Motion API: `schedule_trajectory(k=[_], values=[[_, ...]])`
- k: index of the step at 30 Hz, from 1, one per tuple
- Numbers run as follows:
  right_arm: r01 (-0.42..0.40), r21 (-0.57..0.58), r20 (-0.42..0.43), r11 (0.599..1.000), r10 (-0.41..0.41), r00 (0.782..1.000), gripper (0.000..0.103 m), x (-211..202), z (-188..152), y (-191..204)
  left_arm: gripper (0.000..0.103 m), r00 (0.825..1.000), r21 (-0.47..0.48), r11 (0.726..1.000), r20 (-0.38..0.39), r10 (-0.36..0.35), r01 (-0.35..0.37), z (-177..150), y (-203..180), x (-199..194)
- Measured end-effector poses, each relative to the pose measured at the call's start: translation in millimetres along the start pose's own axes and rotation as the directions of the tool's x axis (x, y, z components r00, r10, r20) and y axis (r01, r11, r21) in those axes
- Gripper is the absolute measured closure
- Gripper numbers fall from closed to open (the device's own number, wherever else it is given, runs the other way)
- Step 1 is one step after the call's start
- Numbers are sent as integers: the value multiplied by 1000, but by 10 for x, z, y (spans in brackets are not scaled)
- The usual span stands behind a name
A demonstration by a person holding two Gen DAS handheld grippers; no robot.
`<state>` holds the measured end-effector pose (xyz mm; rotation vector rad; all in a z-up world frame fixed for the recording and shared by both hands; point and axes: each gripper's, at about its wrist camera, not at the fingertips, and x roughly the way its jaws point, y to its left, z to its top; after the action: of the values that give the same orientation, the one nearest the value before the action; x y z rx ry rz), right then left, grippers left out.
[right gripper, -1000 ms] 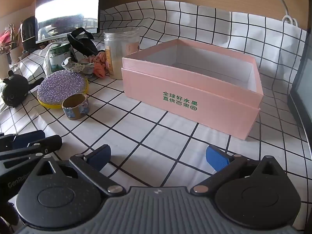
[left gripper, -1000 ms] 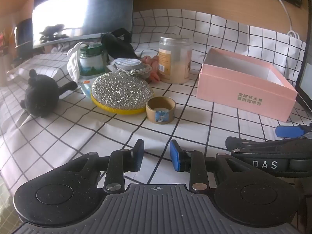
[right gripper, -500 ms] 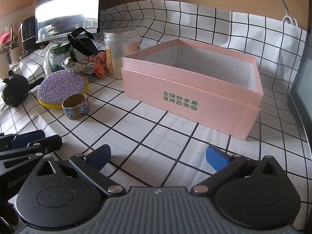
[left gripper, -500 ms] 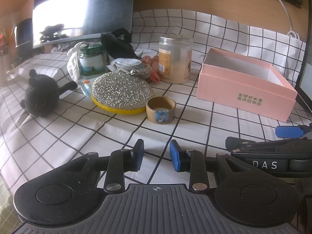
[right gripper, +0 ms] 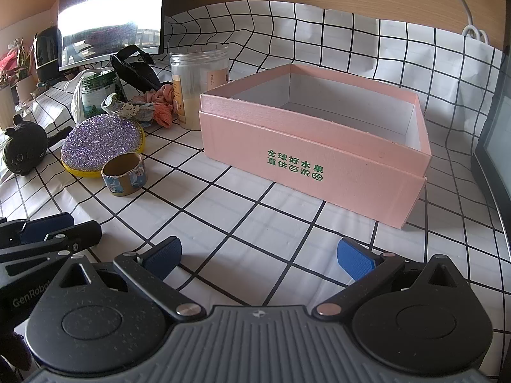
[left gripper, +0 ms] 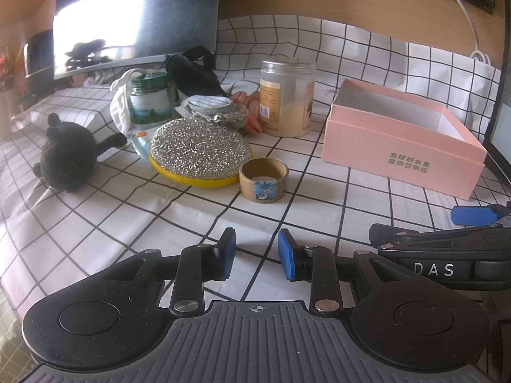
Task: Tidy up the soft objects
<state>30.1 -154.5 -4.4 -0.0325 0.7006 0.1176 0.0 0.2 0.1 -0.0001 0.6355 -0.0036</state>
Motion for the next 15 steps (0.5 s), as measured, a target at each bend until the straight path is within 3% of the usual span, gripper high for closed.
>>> schedule_trajectory(k=[15], values=[[0,0,0,1000,0,1000,0,2,0,2,70,1000,-1,1000,1,1,-1,0,4,1]])
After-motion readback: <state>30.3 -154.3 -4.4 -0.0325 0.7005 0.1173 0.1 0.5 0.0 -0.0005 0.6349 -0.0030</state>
